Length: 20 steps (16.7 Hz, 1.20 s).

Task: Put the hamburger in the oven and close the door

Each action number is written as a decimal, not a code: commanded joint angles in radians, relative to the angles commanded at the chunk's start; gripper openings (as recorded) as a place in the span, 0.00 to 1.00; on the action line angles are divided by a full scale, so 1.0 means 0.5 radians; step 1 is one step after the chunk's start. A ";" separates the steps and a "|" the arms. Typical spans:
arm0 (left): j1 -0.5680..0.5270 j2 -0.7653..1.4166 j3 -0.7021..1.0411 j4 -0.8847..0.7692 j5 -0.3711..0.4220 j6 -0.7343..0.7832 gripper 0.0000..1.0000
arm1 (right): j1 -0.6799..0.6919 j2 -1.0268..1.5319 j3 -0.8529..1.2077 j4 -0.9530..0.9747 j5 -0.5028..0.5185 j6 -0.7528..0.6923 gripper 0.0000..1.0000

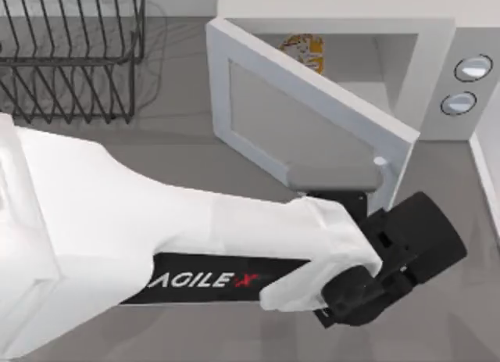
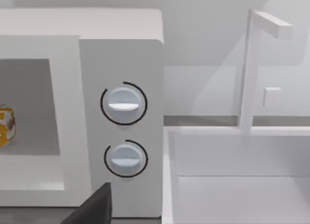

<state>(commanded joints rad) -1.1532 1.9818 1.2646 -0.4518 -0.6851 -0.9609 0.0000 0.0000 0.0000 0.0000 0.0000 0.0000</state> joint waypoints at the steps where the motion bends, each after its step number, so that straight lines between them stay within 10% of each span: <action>1: -0.024 0.068 0.111 -0.052 -0.007 -0.025 0.00 | 0.000 0.000 0.000 0.000 0.000 0.000 1.00; 14: -0.115 0.468 0.796 -0.380 -0.048 -0.180 0.00 | 0.000 0.000 0.000 0.000 0.000 0.000 1.00; 20: 0.172 0.732 1.175 -0.271 0.082 0.169 0.00 | 0.000 0.000 0.000 0.000 0.000 0.000 1.00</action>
<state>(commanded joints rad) -1.0674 2.3479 1.8522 -0.5873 -0.6439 -0.8763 0.0000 0.0000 0.0000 0.0000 0.0000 0.0000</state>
